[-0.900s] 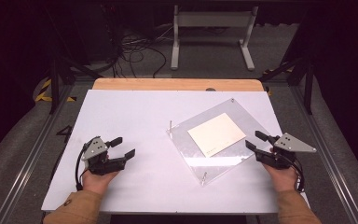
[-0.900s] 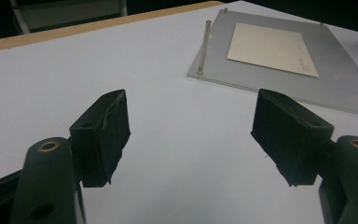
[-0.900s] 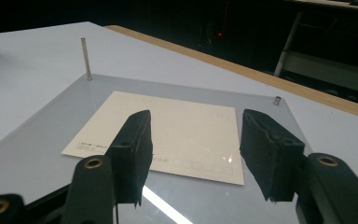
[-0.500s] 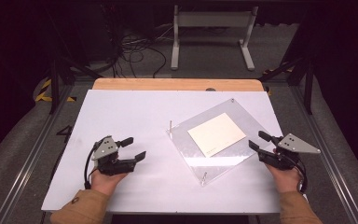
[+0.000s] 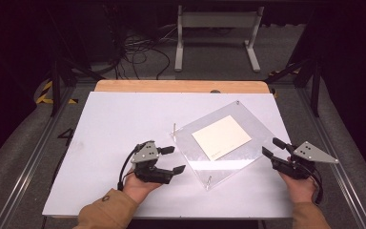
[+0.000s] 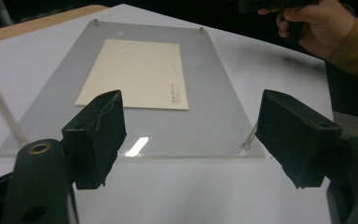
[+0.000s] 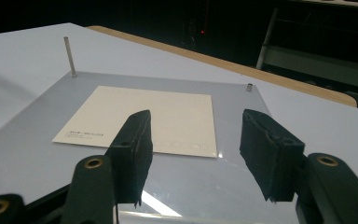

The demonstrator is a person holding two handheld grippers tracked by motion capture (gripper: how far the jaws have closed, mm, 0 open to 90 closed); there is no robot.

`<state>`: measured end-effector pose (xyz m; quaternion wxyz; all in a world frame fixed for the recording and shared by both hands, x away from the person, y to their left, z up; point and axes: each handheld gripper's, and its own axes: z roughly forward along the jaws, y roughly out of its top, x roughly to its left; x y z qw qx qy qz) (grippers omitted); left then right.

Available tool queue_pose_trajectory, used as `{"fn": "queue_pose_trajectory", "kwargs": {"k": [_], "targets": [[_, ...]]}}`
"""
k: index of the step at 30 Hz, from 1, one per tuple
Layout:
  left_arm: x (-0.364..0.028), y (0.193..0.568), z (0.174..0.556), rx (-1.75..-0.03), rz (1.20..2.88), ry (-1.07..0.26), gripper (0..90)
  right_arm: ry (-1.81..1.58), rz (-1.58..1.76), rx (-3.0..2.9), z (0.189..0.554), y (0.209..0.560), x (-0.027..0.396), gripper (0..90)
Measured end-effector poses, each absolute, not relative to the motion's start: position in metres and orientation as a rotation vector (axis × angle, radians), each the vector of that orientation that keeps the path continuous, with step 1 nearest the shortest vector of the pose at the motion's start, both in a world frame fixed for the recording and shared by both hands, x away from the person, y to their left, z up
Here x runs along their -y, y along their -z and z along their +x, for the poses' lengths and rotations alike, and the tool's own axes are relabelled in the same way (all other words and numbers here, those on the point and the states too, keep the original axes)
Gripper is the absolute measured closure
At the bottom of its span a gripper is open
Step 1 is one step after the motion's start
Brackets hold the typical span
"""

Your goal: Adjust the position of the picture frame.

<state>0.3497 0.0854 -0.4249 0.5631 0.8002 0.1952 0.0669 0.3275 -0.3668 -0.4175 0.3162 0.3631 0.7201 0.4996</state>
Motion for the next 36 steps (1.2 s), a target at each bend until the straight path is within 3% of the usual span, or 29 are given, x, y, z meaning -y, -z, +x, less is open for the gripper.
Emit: {"fn": "queue_pose_trajectory", "kwargs": {"k": [14, 24, 28, 32, 36], "targets": [[-0.023, 0.435, 0.343, -0.314, 1.950, -0.018, 22.3, -1.311, 0.983, -1.880, 0.319, 0.419, 0.376, 43.5], [0.006, 0.452, 0.344, -0.291, 2.079, 0.027, 34.3, -1.309, 0.991, -1.868, 0.312, 0.418, 0.380, 43.7], [0.012, 0.454, 0.344, -0.276, 2.123, 0.031, 49.5, -1.308, 0.992, -1.872, 0.312, 0.419, 0.379, 43.9], [0.014, 0.454, 0.341, -0.245, 2.174, -0.018, 79.3, -1.308, 0.987, -1.877, 0.313, 0.419, 0.378, 44.0], [0.011, 0.452, 0.339, -0.212, 2.185, -0.073, 84.0, -1.313, 0.978, -1.880, 0.314, 0.418, 0.376, 44.1]]}}
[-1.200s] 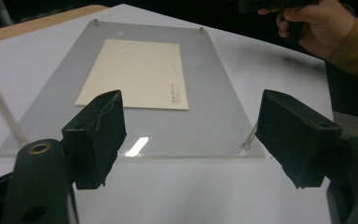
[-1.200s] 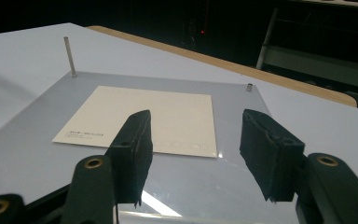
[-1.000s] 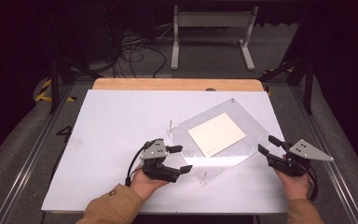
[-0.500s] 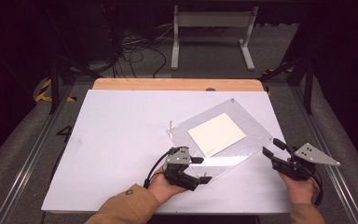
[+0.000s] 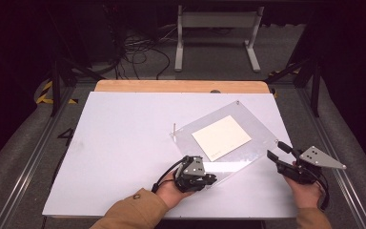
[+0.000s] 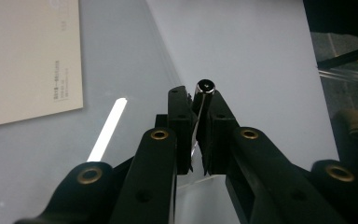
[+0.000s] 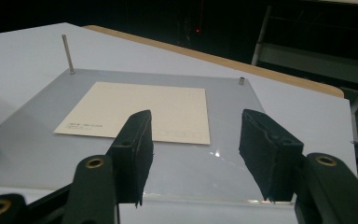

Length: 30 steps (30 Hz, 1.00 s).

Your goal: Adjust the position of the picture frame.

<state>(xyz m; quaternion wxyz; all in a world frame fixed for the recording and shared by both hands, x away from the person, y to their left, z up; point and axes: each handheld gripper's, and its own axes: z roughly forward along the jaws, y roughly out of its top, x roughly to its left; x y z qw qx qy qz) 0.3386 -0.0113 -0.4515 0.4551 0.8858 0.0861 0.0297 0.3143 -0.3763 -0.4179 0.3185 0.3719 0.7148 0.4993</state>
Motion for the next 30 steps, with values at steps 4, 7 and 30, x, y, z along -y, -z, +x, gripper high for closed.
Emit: {"fn": "queue_pose_trajectory", "kwargs": {"k": [4, 7, 30], "targets": [[-0.001, 0.447, 0.341, -0.227, 2.189, -0.073, 84.4, -1.321, 0.975, -1.876, 0.314, 0.417, 0.377, 44.2], [-0.024, 0.445, 0.344, -0.279, 2.188, -0.082, 84.5, -1.328, 0.974, -1.870, 0.315, 0.416, 0.378, 44.2], [-0.172, 0.454, 0.378, -0.852, 2.070, -0.358, 84.2, -1.268, 0.879, -2.141, 0.347, 0.405, 0.318, 89.4]]}}
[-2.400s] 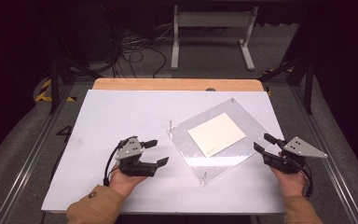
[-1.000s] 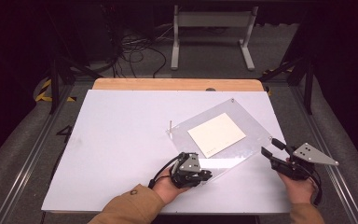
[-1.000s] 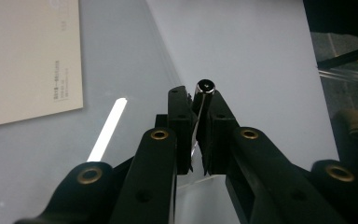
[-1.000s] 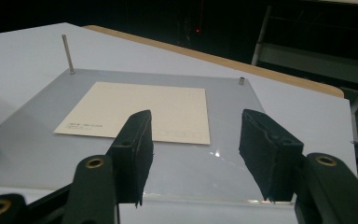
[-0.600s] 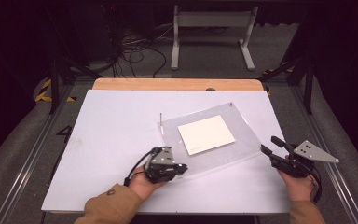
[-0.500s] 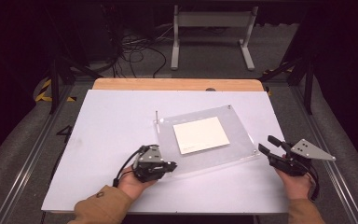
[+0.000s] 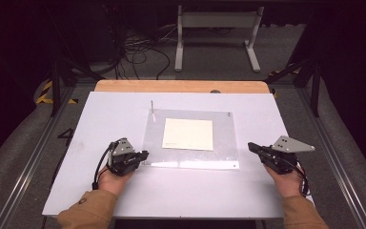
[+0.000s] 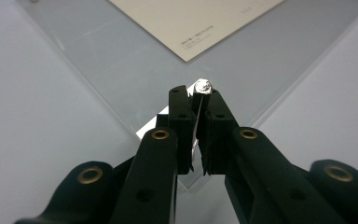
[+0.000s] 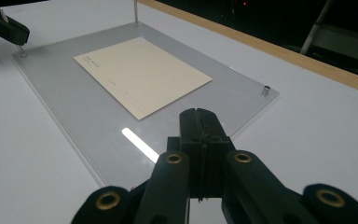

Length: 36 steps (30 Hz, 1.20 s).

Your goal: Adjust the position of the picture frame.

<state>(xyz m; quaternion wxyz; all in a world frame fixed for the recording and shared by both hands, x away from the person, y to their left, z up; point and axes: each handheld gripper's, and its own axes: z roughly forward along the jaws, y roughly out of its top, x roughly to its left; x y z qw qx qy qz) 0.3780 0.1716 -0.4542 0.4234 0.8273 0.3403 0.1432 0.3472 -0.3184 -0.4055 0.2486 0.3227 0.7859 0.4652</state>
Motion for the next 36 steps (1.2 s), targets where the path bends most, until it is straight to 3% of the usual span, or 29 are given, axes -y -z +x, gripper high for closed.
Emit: {"fn": "queue_pose_trajectory", "kwargs": {"k": [4, 9, 10, 11, 12, 13, 14, 23, 36], "targets": [[-0.175, 0.455, 0.381, -0.893, 2.028, -0.340, 82.9, -1.212, 0.882, -2.203, 0.362, 0.403, 0.311, 89.5], [-0.183, 0.448, 0.374, -0.885, 1.965, -0.342, 68.3, -1.125, 0.905, -2.289, 0.402, 0.392, 0.298, 89.7], [-0.190, 0.446, 0.371, -0.887, 1.940, -0.338, 55.1, -1.122, 0.948, -2.303, 0.420, 0.390, 0.294, 89.7], [-0.190, 0.446, 0.371, -0.887, 1.940, -0.338, 47.7, -1.122, 0.960, -2.305, 0.427, 0.390, 0.293, 89.8], [-0.196, 0.446, 0.368, -0.878, 1.891, -0.306, 47.7, -1.122, 0.960, -2.305, 0.427, 0.390, 0.293, 89.8], [-0.202, 0.446, 0.364, -0.883, 1.865, -0.313, 32.7, -1.113, 0.986, -2.312, 0.446, 0.389, 0.287, 89.8], [-0.202, 0.446, 0.364, -0.883, 1.865, -0.313, 30.0, -1.109, 0.995, -2.313, 0.452, 0.389, 0.285, 89.8], [-0.227, 0.445, 0.331, -0.931, 1.855, -0.393, 27.1, -1.019, 1.088, -2.290, 0.517, 0.398, 0.270, 89.8], [-0.244, 0.449, 0.301, -1.001, 1.852, -0.437, 27.0, -0.814, 1.234, -2.272, 0.566, 0.429, 0.267, 89.7]]}}
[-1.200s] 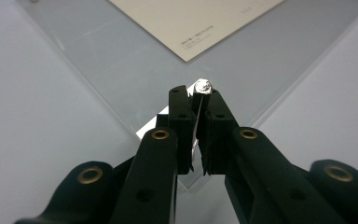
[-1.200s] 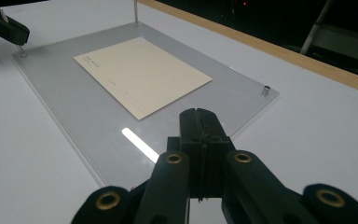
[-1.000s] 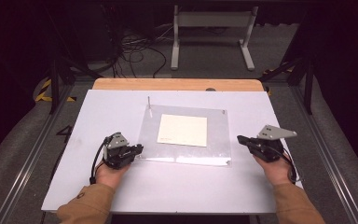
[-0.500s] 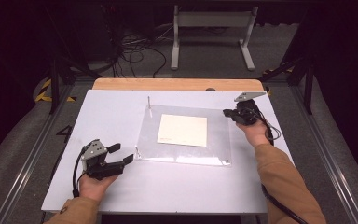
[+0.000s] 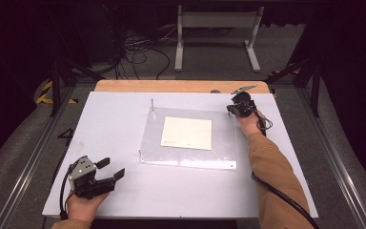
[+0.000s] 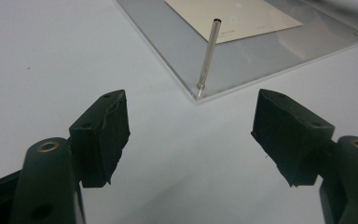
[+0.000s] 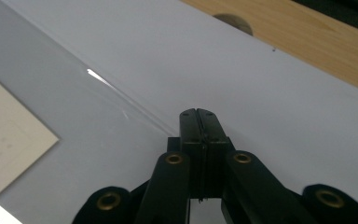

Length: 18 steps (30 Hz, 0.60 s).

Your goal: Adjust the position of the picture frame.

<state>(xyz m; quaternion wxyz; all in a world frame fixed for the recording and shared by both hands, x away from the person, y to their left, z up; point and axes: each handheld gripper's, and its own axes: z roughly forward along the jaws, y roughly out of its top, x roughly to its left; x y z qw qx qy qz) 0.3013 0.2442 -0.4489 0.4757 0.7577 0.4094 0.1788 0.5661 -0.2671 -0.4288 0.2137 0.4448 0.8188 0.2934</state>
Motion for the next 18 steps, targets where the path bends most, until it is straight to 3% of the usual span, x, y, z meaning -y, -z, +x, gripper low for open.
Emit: {"fn": "queue_pose_trajectory", "kwargs": {"k": [18], "targets": [[-0.247, 0.451, 0.295, -1.029, 1.858, -0.425, 27.8, -0.715, 1.319, -2.378, 0.580, 0.432, 0.267, 90.0]]}}
